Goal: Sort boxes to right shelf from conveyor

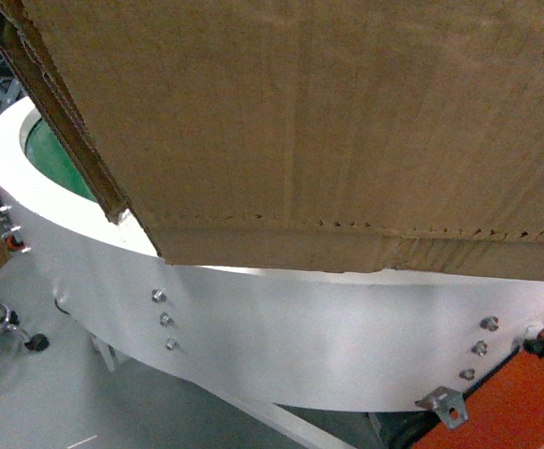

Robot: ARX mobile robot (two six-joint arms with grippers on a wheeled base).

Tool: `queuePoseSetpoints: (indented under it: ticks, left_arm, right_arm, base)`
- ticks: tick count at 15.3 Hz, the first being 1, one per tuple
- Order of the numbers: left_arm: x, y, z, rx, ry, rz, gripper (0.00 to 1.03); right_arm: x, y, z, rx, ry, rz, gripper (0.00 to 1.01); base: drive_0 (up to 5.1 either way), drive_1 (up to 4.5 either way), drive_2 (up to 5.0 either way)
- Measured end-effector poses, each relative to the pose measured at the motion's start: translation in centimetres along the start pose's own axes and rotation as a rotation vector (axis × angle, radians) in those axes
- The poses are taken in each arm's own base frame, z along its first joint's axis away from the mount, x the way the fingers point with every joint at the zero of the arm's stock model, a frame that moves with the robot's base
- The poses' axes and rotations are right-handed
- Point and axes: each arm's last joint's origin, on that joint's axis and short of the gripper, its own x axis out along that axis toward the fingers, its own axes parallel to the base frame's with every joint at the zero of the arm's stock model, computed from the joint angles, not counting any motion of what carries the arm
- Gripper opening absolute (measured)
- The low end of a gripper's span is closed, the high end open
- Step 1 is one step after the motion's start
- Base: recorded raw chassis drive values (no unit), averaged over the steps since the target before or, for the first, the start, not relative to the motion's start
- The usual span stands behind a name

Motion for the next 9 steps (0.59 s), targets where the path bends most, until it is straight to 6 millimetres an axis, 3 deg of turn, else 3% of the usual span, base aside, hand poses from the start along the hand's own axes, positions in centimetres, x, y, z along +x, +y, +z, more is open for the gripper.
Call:
queuePoseSetpoints:
  ticks: [9]
  left_arm:
    - [0.00,-0.03,-0.05,0.000,0.005,-0.002,0.03]
  right_arm:
    - [-0.07,-0.03,0.03,0.000,0.002,-0.001,0.02]
  base:
    - [-0.1,-4.15,4.0]
